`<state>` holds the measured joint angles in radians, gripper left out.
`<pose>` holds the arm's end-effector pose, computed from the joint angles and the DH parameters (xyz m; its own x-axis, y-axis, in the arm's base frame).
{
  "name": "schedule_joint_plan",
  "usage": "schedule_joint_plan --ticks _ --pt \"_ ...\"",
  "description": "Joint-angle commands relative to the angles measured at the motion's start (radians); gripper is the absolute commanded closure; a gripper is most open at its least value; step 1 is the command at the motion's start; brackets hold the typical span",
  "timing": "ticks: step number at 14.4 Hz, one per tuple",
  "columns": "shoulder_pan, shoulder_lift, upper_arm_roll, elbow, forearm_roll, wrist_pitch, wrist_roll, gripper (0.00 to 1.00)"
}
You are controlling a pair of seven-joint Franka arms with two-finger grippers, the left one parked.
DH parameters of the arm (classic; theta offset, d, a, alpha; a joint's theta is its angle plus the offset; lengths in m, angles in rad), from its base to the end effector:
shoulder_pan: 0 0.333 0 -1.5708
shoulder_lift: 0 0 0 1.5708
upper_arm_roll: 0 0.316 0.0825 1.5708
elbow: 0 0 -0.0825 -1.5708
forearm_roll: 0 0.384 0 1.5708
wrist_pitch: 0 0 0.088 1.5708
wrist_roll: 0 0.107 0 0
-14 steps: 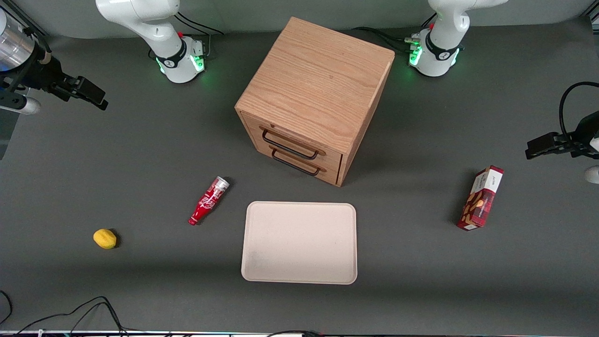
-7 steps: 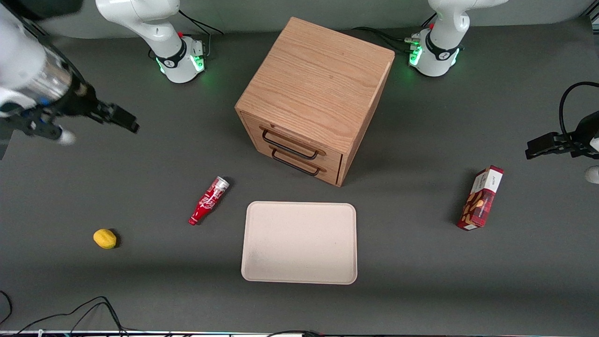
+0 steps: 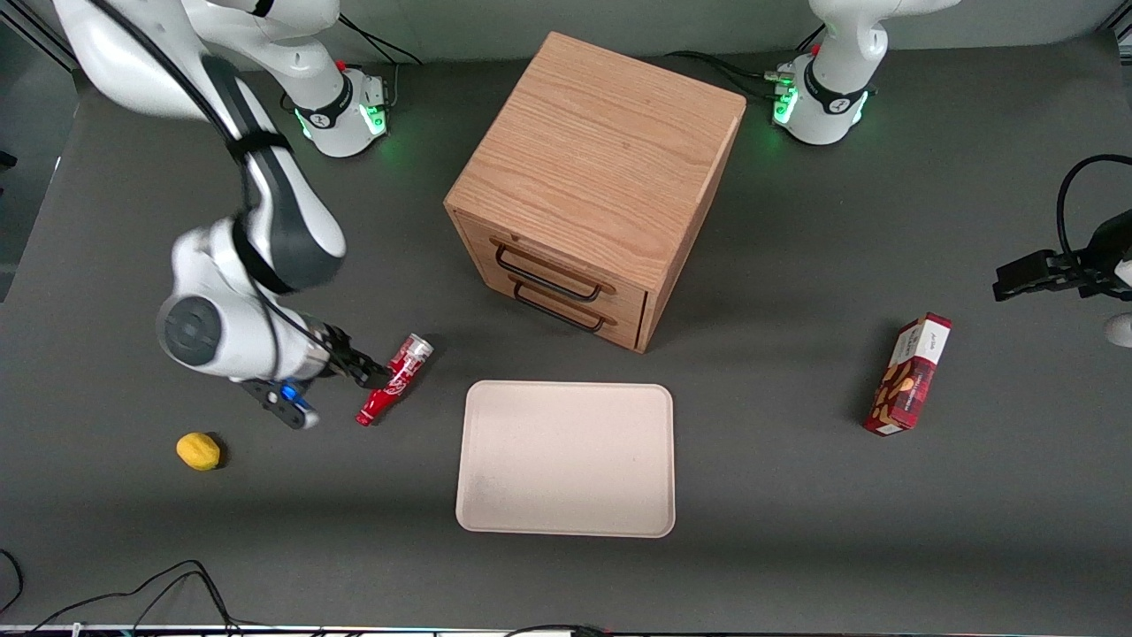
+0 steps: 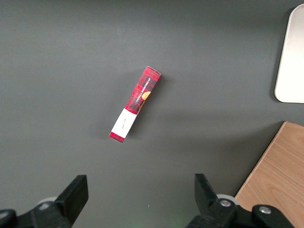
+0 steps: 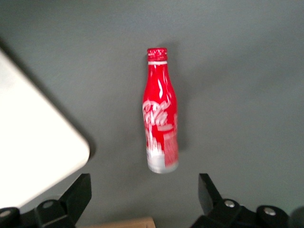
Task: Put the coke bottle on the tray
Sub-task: 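Close the right gripper around the bottle's body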
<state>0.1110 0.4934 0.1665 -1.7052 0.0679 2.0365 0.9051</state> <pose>0.6282 0.1725 0.2979 0.7610 -0.6163 -0.2027 -0.6220 -0.7819 0.0423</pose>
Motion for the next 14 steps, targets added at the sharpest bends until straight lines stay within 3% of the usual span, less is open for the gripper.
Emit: schedule_joint_plan --ticks 1,3,7,8,9,14 --pt "0.009 0.049 0.001 -0.066 -0.063 0.155 0.077 0.0" --pt "0.01 0.091 0.001 -0.108 -0.066 0.273 0.092 0.0" --pt "0.009 0.119 0.001 -0.152 -0.076 0.319 0.092 0.01" --pt "0.009 0.12 0.001 -0.16 -0.083 0.333 0.087 0.82" --pt "0.01 0.12 0.001 -0.157 -0.088 0.332 0.089 1.0" --pt "0.01 0.1 0.002 -0.157 -0.089 0.329 0.066 1.0"
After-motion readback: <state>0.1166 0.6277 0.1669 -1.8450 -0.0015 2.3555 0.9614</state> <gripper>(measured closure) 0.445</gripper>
